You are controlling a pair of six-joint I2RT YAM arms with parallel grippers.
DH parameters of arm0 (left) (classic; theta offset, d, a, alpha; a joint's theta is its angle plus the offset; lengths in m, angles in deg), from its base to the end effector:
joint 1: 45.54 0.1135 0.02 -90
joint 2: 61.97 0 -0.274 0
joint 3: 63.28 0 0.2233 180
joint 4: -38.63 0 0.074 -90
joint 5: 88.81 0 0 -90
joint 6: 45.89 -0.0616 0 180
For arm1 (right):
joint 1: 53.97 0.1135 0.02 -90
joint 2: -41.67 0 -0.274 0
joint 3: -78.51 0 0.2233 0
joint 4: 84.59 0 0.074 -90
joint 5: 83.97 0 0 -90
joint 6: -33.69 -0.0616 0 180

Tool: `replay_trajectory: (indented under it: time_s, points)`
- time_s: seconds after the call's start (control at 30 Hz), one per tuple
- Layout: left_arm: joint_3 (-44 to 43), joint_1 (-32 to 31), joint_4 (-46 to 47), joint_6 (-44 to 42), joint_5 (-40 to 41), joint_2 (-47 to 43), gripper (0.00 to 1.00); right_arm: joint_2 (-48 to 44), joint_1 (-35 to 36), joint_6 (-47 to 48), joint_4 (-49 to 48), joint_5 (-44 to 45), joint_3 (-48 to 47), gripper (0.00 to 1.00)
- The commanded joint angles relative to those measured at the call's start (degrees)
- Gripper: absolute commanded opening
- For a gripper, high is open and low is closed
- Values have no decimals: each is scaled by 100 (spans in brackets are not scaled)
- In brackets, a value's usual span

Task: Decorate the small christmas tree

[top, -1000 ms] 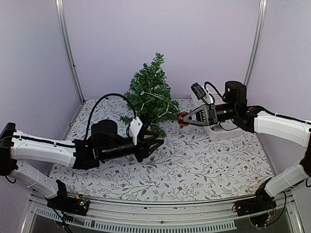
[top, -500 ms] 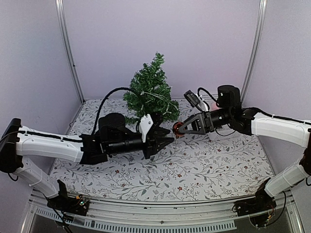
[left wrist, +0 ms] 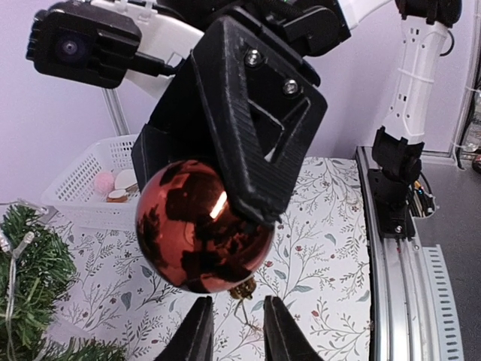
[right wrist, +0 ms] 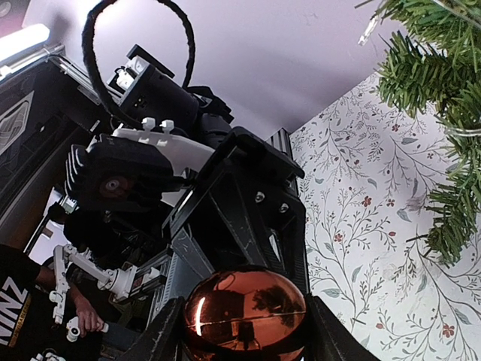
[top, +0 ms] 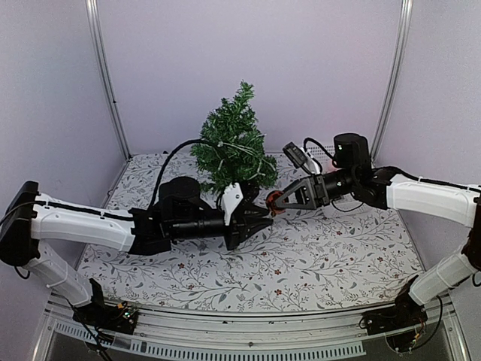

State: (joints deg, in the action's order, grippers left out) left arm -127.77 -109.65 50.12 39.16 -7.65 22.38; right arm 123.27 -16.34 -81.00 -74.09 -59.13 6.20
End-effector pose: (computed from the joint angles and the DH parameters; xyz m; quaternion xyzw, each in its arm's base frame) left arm 0.1384 -0.3068 0.2907 0.4692 0.5931 -0.3724 0.5379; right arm 0.1990 0.2240 0.3147 -0.3854 0.6501 0.6277 0.1867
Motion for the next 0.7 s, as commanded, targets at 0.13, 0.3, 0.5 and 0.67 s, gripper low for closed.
replay_trajectory:
  time_s: [0.13,0.3,0.5,0.67]
  points:
    - [-207,46,-68,-71,-197,178,17,135,47,61,-10,-87,-251,28]
    - [-152,210,-70,-18,-267,57,7,192,43,82,18,-57,-277,28]
    - [-31,292,83,176,-250,-3,0,257,26,116,25,270,-327,28]
    - [117,321,327,428,-130,24,0,329,13,97,56,499,-347,28]
